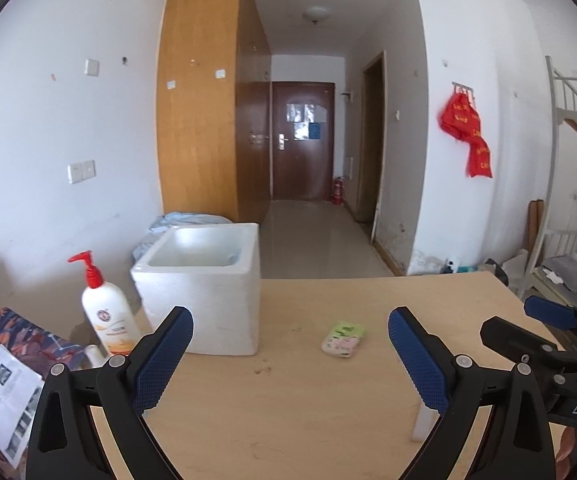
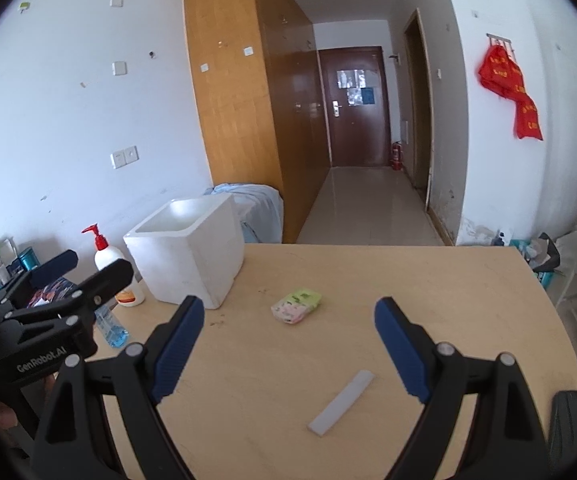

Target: Organize soft objects

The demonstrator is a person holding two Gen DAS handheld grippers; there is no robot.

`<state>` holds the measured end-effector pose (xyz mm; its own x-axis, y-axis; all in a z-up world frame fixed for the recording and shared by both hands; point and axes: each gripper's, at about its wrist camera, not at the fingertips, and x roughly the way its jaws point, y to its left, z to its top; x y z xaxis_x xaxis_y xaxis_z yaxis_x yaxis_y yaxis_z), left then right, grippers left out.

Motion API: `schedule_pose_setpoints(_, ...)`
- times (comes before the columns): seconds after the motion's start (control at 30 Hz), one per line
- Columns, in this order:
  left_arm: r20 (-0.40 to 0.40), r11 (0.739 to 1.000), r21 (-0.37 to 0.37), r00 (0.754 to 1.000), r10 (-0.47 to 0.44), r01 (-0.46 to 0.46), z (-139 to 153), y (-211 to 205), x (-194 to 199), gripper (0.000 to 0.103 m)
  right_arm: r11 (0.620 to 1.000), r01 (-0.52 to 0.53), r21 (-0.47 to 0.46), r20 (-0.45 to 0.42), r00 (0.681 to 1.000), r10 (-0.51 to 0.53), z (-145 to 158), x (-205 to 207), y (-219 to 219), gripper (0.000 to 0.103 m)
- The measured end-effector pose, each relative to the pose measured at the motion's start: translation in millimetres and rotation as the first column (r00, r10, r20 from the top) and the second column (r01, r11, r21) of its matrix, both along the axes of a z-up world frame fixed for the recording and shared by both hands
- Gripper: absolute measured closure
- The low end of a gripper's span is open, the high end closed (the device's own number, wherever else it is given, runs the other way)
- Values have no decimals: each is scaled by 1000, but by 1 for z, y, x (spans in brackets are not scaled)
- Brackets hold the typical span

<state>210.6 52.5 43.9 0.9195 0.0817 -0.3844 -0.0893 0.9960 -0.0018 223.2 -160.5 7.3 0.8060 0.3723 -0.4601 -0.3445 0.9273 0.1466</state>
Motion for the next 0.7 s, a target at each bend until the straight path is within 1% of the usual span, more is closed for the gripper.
schedule_pose_setpoints(0.33, -32, 995, -6, 995, -98, 97, -14, -27, 24, 5, 996, 91, -19, -26, 995, -92, -10, 3, -24, 13)
schedule_pose_setpoints(0.43, -57, 995, 5, 993, -101, 102, -19, -35, 34, 5, 995, 101, -15, -26, 995, -101, -10, 3, -27, 13)
schedule_pose_setpoints(0.5, -68, 992, -1, 990, -123, 124, -22, -40, 40, 5, 994, 109, -24, -27, 994, -109, -12, 2, -29, 13)
schedule_pose_setpoints(0.7, -67, 990, -16, 988, -142, 142, -27, -43, 48, 5, 993, 118, -31, -56, 991, -120, -20, 12, -30, 13)
